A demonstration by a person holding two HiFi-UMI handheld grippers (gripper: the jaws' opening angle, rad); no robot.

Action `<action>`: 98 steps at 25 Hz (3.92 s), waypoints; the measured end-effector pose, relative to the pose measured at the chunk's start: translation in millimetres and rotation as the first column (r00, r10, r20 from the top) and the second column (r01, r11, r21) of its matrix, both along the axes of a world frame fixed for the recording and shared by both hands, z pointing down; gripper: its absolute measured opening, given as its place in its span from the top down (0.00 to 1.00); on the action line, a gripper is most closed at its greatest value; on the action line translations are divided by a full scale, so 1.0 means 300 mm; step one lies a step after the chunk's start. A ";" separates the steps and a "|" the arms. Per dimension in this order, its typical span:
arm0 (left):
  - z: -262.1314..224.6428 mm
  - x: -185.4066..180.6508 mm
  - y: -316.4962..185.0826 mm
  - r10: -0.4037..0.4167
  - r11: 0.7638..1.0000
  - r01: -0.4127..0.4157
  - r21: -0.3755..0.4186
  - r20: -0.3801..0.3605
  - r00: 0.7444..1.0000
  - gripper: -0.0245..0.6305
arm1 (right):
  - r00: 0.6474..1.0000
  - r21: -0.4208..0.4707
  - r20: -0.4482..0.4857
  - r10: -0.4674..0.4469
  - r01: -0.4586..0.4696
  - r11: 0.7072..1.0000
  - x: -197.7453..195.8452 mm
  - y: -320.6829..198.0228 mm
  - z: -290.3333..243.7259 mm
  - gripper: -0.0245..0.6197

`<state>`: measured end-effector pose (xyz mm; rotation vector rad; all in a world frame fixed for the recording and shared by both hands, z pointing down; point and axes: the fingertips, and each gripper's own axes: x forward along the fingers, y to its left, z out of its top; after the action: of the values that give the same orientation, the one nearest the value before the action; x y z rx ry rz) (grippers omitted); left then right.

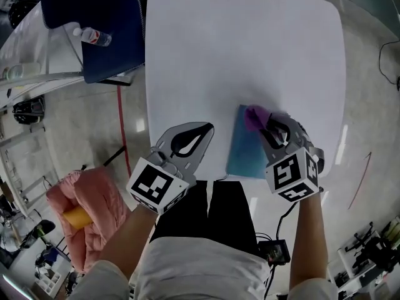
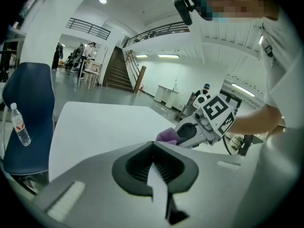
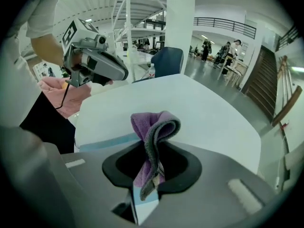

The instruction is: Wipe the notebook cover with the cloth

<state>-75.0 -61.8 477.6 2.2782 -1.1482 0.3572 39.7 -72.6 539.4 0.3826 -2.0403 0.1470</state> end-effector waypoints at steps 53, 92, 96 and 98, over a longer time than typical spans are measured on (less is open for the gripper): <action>0.024 0.014 0.128 0.038 0.999 -0.039 -0.020 -0.034 0.999 0.96 | 0.975 -0.087 -0.178 -0.132 0.118 0.989 -0.056 0.266 0.133 0.80; 0.013 0.105 0.214 0.106 0.994 -0.106 -0.014 -0.047 0.993 0.96 | 0.979 -0.301 -0.148 -0.140 0.091 0.949 -0.037 0.634 0.129 0.80; 0.014 0.107 0.227 0.109 0.994 -0.110 -0.014 -0.043 0.993 0.96 | 0.980 -0.320 -0.144 -0.140 0.088 0.943 -0.037 0.649 0.128 0.80; 0.014 0.106 0.230 0.108 0.994 -0.109 -0.014 -0.043 0.993 0.96 | 0.979 -0.330 -0.143 -0.143 0.089 0.940 -0.037 0.652 0.128 0.80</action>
<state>-43.0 7.3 481.7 2.3281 -0.9992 0.3569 28.6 123.2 577.7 0.0647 -1.8292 0.3597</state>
